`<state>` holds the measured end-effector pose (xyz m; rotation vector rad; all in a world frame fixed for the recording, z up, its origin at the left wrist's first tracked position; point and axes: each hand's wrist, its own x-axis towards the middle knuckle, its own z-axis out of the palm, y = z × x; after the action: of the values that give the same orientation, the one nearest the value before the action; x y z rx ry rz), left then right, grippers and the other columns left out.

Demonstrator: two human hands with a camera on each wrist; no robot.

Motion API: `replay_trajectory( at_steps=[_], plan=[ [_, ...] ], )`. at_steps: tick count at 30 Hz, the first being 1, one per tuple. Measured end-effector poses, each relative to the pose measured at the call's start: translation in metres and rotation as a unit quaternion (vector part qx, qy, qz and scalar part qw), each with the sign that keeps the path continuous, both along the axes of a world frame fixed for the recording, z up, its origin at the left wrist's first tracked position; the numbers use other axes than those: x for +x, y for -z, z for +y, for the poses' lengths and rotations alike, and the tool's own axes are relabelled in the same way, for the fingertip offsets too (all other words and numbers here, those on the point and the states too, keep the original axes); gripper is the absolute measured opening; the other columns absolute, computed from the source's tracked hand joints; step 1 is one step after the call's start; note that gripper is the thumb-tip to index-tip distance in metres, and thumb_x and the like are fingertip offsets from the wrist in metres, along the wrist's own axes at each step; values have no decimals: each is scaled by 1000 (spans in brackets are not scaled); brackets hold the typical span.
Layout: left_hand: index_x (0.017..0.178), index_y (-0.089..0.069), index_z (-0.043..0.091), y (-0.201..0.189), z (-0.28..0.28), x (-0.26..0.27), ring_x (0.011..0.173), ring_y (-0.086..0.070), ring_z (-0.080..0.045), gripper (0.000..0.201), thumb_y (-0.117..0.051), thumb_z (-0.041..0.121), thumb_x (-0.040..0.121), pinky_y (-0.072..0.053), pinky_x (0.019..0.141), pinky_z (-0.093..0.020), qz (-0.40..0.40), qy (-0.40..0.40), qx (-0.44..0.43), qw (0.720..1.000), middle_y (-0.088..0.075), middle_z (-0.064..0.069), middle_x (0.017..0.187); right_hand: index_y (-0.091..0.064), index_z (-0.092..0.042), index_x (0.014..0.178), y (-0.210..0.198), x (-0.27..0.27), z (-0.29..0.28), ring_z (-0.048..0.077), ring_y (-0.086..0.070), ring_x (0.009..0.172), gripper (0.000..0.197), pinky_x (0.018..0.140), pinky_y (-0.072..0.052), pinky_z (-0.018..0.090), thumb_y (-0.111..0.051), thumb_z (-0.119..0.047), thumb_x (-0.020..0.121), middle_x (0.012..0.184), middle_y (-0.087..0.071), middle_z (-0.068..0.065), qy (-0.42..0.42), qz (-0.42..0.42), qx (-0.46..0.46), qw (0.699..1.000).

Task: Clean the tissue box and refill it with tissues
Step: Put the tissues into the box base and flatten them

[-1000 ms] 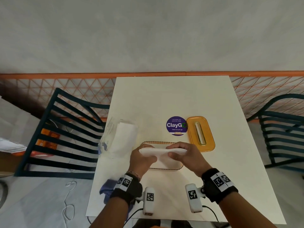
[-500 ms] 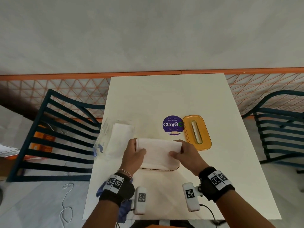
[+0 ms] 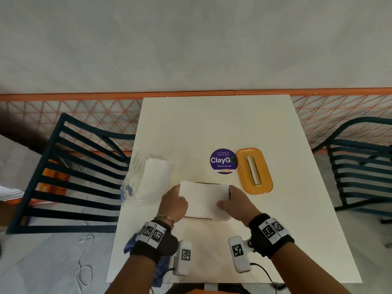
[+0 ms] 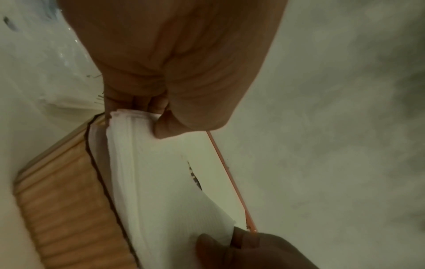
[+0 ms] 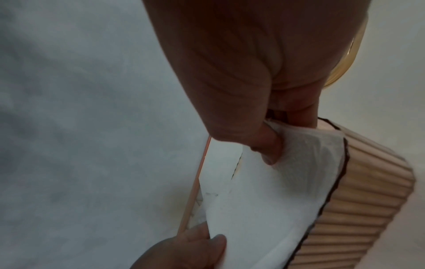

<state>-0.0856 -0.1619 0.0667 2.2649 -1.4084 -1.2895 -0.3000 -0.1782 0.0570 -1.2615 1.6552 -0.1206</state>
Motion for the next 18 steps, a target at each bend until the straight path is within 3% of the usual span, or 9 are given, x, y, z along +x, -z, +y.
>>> replay_trajectory(
  at_steps=[1, 3, 4, 6, 8, 12, 15, 18],
  plan=[
    [119, -64, 14, 0, 0, 2, 106, -61, -29, 34, -44, 7, 92, -52, 92, -36, -8, 4, -4, 1000, -69, -4, 112, -55, -13, 125, -1, -1, -1, 25, -59, 111, 39, 96, -53, 38, -72, -22, 90, 124, -62, 6, 2, 7, -3, 1000],
    [88, -61, 13, 1, -1, 7, 85, -62, -30, 12, -50, 8, 87, -54, 76, -36, -28, 11, -11, 999, -66, -4, 82, -56, -12, 127, -4, -2, -2, 22, -58, 104, 46, 90, -52, 32, -76, -25, 88, 124, -64, 6, -4, 37, -17, 999],
    [89, -63, 11, 1, -1, 9, 86, -65, -31, 10, -54, 11, 85, -57, 77, -37, -32, 14, -16, 999, -69, -5, 82, -56, -11, 128, -6, -2, -2, 20, -57, 101, 50, 86, -49, 28, -79, -25, 86, 124, -64, 6, -8, 51, -26, 998],
    [117, -68, 14, 2, 0, 11, 103, -68, -25, 33, -61, 13, 85, -57, 92, -35, -33, 5, -25, 999, -74, -4, 105, -56, -9, 131, -10, -3, -3, 18, -56, 95, 57, 82, -47, 25, -83, -23, 83, 122, -66, 7, -10, 70, -45, 996],
    [133, -61, 16, -1, 1, 12, 111, -66, -22, 48, -65, 11, 86, -54, 95, -30, -35, -12, -33, 999, -72, -3, 117, -58, -9, 131, -13, -4, -3, 17, -59, 93, 61, 84, -51, 26, -86, -22, 79, 118, -68, 6, -18, 88, -56, 994],
    [135, -58, 23, -2, 3, 15, 110, -66, -25, 50, -65, 12, 87, -57, 92, -33, -34, -38, -56, 997, -72, -6, 119, -64, -10, 125, -19, -3, -3, 21, -67, 95, 61, 93, -57, 32, -91, -26, 73, 112, -71, 5, -46, 132, -53, 989],
    [137, -56, 22, -4, 6, 14, 112, -66, -22, 53, -69, 16, 86, -56, 96, -36, -51, -20, -73, 996, -69, -2, 124, -66, -10, 120, -24, -1, -3, 22, -69, 92, 61, 88, -60, 33, -93, -30, 70, 107, -70, 5, -50, 157, -58, 985],
    [139, -54, 27, -9, 10, 13, 117, -61, -18, 55, -73, 23, 87, -54, 94, -31, -102, 56, -135, 984, -58, 4, 128, -63, -13, 116, -28, -1, -2, 17, -66, 87, 59, 82, -57, 25, -92, -36, 70, 106, -69, 2, -74, 195, -102, 973]
  ],
)
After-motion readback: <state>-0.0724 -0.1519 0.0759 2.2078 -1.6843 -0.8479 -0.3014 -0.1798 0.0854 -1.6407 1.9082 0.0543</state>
